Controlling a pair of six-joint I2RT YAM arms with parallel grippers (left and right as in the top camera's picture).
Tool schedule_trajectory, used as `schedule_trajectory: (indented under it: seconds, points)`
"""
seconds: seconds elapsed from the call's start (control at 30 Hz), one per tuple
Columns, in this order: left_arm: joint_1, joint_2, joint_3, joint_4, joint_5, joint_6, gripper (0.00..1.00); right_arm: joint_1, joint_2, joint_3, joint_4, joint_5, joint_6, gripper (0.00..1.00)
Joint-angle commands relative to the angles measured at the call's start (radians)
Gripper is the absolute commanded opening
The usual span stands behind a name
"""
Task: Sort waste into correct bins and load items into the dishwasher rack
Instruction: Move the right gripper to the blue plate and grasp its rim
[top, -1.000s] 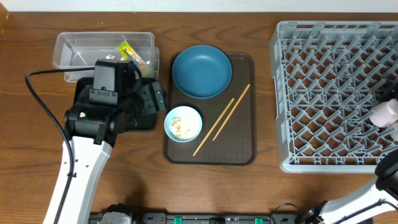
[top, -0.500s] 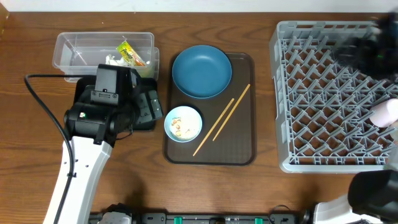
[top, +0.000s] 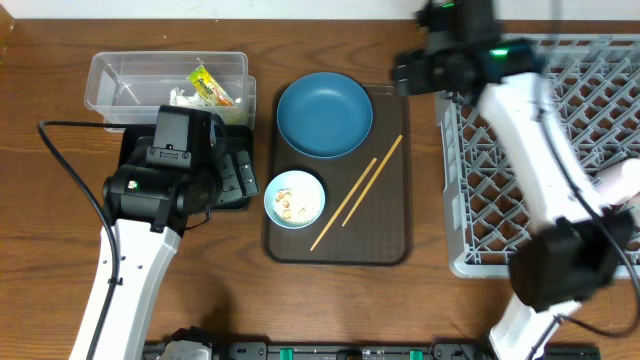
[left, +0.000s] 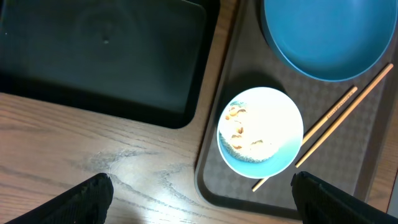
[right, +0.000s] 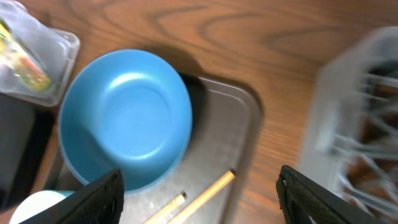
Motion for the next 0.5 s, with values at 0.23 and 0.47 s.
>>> schedule_trajectory:
  seconds: [0.23,0.47]
  points:
    - [0.007,0.006,-0.022,-0.004,-0.019,0.010,0.95,0.138,0.240,0.004,0.113,0.231,0.130,0.69]
    - [0.007,0.006,-0.022,-0.003,-0.019,0.010,0.95,0.140,0.328,0.004,0.123,0.231,0.187,0.60]
